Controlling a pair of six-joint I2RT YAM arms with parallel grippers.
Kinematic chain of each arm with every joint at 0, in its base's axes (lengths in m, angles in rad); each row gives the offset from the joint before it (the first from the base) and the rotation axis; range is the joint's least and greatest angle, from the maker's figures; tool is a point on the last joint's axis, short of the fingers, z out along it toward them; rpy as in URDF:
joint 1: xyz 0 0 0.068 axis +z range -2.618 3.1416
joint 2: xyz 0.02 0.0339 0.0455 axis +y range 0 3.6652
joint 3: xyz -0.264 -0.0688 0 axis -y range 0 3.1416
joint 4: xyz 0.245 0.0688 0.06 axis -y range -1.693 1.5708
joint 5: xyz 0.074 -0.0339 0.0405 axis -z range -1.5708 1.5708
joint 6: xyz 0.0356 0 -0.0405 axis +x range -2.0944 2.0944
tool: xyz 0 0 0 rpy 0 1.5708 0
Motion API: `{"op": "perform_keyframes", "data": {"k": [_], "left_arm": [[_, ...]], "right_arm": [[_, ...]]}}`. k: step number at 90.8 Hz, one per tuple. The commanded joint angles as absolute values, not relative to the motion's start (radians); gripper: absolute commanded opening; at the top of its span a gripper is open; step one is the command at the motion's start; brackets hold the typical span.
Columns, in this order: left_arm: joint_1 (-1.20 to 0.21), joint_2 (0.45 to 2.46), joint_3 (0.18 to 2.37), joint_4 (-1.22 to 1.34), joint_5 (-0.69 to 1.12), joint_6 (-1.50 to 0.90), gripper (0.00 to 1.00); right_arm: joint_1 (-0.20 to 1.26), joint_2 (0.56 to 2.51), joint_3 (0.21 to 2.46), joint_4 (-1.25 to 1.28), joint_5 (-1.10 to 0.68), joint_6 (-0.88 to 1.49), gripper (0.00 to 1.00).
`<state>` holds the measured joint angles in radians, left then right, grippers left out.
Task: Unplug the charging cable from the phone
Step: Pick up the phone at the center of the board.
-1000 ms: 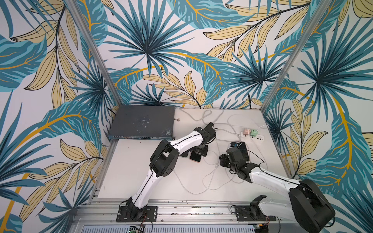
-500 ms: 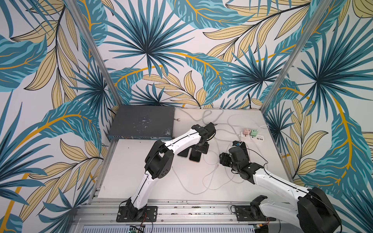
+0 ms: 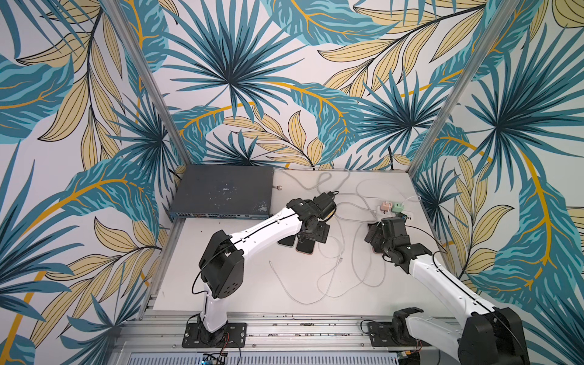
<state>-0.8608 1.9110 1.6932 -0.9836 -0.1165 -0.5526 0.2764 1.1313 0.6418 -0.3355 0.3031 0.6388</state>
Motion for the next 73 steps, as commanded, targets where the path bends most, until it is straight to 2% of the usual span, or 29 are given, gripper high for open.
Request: {"op": "perform_keyframes", "data": {"k": [1, 12, 29, 41, 73], "left_arm": [[-0.870, 1.891, 1.650, -0.920, -0.064, -0.577, 0.86], [-0.870, 1.879, 1.627, -0.907, -0.046, -0.575, 0.86], [-0.870, 1.859, 1.603, -0.898, -0.047, -0.561, 0.86], [-0.867, 1.845, 1.575, -0.892, -0.048, -0.561, 0.86], [-0.859, 1.833, 1.524, -0.867, -0.026, -0.572, 0.85]], "right_arm": [[0.185, 1.155, 0.648, -0.406, 0.345, 0.622, 0.97], [0.067, 1.185, 0.652, -0.384, 0.345, 0.610, 0.97], [-0.024, 1.341, 0.704, -0.313, 0.363, 0.568, 0.96], [-0.034, 1.451, 0.765, -0.278, 0.355, 0.527, 0.96], [-0.030, 1.562, 0.861, -0.190, 0.301, 0.430, 0.96]]}}
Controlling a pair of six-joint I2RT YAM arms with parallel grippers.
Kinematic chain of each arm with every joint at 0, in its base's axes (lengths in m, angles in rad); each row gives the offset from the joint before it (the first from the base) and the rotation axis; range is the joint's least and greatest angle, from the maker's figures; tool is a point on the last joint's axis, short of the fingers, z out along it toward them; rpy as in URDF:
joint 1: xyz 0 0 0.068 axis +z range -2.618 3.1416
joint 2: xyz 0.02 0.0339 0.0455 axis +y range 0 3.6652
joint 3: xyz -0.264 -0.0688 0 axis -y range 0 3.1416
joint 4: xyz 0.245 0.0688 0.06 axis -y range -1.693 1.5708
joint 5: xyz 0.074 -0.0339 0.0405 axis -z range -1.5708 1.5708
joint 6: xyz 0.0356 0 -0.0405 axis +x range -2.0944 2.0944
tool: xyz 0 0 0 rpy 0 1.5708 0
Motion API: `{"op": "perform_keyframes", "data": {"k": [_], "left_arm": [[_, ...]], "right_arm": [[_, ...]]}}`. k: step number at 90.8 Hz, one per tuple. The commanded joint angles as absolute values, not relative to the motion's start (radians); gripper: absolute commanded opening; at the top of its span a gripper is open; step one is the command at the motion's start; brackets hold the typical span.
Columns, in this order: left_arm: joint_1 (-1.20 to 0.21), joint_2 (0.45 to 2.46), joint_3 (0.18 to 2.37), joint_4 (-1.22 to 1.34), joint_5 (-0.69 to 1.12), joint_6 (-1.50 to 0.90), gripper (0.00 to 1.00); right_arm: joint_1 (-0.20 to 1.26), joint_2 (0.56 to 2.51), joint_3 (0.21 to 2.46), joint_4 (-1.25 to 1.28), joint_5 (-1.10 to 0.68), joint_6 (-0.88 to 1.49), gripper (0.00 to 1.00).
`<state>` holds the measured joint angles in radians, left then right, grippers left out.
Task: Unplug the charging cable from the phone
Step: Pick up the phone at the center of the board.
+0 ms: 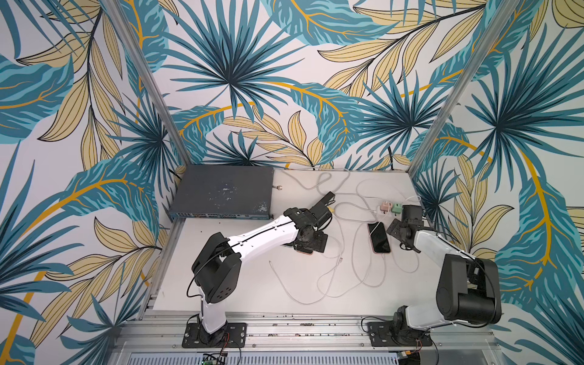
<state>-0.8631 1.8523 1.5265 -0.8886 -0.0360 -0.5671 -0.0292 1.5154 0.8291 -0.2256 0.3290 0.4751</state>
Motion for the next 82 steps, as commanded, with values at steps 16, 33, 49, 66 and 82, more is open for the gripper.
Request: {"op": "perform_keyframes", "data": {"k": [16, 33, 49, 66, 82], "left_arm": [[-0.858, 1.842, 1.526, -0.868, -0.026, -0.570, 0.85], [-0.856, 1.856, 1.522, -0.861, -0.019, -0.573, 0.85], [-0.853, 1.859, 1.514, -0.854, -0.015, -0.573, 0.85], [-0.849, 1.846, 1.496, -0.843, -0.011, -0.574, 0.84], [-0.845, 1.841, 1.480, -0.831, -0.004, -0.576, 0.84]], "right_arm": [[0.014, 1.632, 0.903, -0.157, 0.275, 0.390, 0.95], [0.082, 1.654, 0.923, -0.131, 0.250, 0.342, 0.96], [0.109, 1.670, 0.922, -0.125, 0.219, 0.313, 0.97], [0.149, 1.675, 0.916, -0.146, 0.219, 0.300, 0.98], [0.156, 1.672, 0.883, -0.167, 0.216, 0.295, 0.99]]}}
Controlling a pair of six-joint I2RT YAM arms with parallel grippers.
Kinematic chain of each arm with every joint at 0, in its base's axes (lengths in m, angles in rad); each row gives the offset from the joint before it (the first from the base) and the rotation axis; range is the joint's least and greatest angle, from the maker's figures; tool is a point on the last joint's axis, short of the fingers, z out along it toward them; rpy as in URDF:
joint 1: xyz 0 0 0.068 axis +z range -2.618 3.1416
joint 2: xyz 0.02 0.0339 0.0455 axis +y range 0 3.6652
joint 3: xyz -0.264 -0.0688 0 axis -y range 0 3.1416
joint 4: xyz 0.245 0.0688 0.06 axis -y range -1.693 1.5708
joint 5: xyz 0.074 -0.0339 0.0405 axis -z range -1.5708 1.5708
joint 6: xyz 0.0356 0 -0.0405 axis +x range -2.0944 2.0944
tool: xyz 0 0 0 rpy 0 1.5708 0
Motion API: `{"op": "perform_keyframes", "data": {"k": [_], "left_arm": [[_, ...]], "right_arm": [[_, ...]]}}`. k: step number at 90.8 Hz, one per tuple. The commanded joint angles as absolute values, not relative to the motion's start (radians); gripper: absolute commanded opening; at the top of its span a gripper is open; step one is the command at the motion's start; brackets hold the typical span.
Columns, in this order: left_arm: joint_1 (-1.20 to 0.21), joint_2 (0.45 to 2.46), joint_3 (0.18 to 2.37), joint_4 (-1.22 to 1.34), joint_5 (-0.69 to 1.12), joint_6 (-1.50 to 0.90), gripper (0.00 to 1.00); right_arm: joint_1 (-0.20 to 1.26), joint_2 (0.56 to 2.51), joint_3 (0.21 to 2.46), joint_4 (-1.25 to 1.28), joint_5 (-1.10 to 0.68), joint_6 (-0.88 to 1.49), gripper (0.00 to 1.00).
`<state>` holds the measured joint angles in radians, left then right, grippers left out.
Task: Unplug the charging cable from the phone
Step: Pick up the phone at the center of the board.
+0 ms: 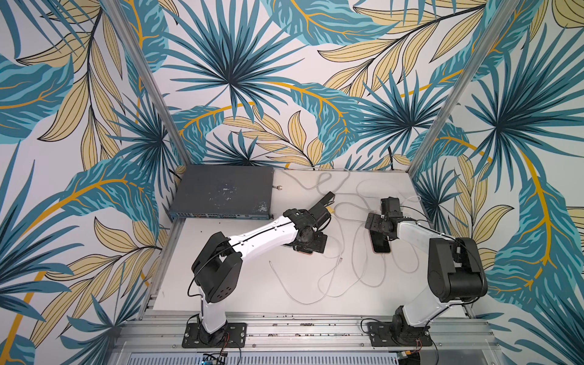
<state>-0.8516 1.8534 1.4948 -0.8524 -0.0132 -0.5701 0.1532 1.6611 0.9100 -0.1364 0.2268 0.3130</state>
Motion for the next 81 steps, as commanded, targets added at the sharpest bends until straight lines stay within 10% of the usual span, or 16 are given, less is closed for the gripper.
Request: {"op": "perform_keyframes", "data": {"k": [1, 81], "left_arm": [[-0.845, 1.841, 1.479, -0.830, -0.005, -0.576, 0.84], [-0.840, 1.812, 1.444, -0.801, 0.017, -0.588, 0.83]], "right_arm": [[0.156, 1.672, 0.880, -0.168, 0.214, 0.296, 0.99], [0.187, 1.397, 0.661, -0.272, 0.240, 0.337, 0.95]]}}
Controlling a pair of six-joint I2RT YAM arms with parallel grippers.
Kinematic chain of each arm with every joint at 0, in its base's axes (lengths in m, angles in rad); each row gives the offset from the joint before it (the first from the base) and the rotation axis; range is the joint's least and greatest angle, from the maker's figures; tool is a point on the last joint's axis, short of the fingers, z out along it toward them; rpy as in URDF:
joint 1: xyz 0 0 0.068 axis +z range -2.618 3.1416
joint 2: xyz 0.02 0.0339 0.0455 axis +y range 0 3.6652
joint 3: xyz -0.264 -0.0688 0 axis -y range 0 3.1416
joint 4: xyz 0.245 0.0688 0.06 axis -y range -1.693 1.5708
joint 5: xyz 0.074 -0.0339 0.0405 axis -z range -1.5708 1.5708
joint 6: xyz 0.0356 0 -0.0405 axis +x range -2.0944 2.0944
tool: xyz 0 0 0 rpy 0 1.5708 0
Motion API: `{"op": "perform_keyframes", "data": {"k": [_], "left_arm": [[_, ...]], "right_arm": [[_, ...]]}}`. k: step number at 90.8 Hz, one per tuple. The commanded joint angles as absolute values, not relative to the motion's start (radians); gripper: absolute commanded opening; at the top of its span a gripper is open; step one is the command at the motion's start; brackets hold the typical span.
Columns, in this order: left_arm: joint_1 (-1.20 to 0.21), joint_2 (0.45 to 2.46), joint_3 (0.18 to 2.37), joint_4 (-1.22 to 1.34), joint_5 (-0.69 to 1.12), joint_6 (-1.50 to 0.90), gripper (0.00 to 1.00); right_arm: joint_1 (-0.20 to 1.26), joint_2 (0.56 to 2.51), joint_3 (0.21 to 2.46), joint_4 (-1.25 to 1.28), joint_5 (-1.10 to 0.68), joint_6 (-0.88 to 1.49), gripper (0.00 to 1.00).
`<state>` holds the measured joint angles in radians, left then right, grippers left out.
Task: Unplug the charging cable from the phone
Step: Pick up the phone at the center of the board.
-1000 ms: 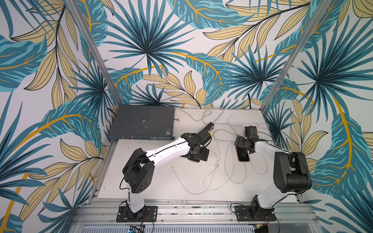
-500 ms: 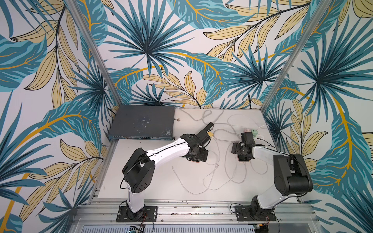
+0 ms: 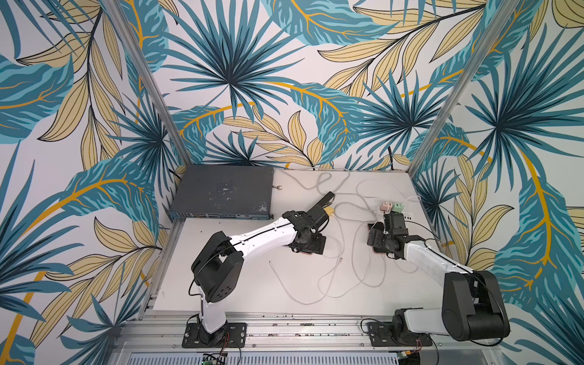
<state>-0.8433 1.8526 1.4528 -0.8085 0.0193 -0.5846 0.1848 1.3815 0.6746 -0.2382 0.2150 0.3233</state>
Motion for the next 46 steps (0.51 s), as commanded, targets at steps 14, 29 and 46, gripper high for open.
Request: {"op": "perform_keyframes", "data": {"k": [14, 29, 46], "left_arm": [[-0.839, 1.810, 1.441, -0.799, 0.017, -0.587, 0.83], [-0.836, 1.808, 1.436, -0.796, 0.017, -0.585, 0.83], [-0.832, 1.801, 1.426, -0.790, 0.019, -0.585, 0.83]], "right_arm": [[0.187, 1.430, 0.668, -0.278, 0.230, 0.330, 0.93], [0.180, 1.445, 0.680, -0.272, 0.222, 0.323, 0.89], [0.178, 1.493, 0.716, -0.270, 0.202, 0.311, 0.88]]}}
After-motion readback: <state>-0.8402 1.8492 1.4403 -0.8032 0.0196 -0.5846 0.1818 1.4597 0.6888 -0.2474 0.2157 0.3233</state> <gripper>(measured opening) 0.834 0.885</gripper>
